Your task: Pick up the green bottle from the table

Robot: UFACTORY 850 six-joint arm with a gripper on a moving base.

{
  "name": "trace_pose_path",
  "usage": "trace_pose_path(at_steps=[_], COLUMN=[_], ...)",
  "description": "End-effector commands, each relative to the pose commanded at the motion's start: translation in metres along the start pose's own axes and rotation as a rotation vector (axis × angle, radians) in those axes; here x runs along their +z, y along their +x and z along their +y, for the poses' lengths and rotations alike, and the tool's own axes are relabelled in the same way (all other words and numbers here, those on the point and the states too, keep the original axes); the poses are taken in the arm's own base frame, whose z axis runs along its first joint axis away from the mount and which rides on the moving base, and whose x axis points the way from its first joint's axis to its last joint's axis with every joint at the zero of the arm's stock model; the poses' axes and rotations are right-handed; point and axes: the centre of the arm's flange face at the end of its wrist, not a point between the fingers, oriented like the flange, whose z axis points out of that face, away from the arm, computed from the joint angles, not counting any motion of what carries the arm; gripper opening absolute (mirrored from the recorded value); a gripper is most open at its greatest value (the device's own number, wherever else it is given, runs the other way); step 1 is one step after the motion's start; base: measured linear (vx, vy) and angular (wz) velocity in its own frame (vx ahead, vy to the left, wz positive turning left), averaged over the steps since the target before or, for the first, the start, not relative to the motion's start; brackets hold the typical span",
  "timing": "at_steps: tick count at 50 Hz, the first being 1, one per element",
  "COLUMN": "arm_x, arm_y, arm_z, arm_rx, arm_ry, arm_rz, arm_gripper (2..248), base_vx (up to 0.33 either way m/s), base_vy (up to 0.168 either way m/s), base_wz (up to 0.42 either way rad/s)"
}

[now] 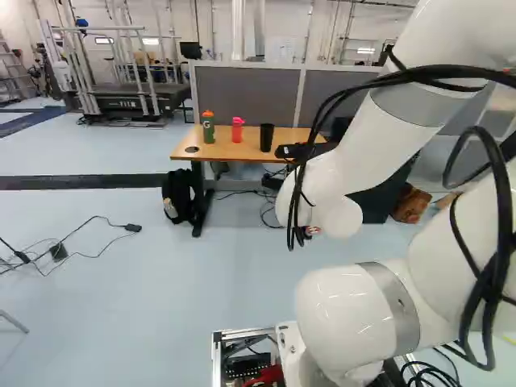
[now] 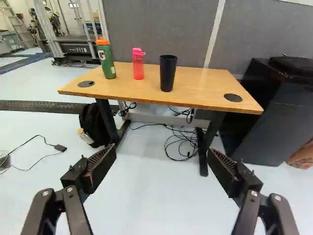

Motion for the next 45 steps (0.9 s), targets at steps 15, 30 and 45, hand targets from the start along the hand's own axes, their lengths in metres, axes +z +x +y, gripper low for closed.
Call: trace_pose_path(at_steps=[15,30,45], arm_x=[0.0000,0.0000,0.0000], arm_y=[0.0000,0.0000,0.0000], arm_z=[0.0000,0.0000,0.0000], arm_rx=[0.000,0.000,0.000], arm_ry=[0.000,0.000,0.000], arm_rz=[0.000,0.000,0.000], arm_gripper=[247,247,247], base_vx=[0.228,0.250,0.239], base_vy=[0.068,0.082,0.084], base_wz=[0.156,0.156,0.147])
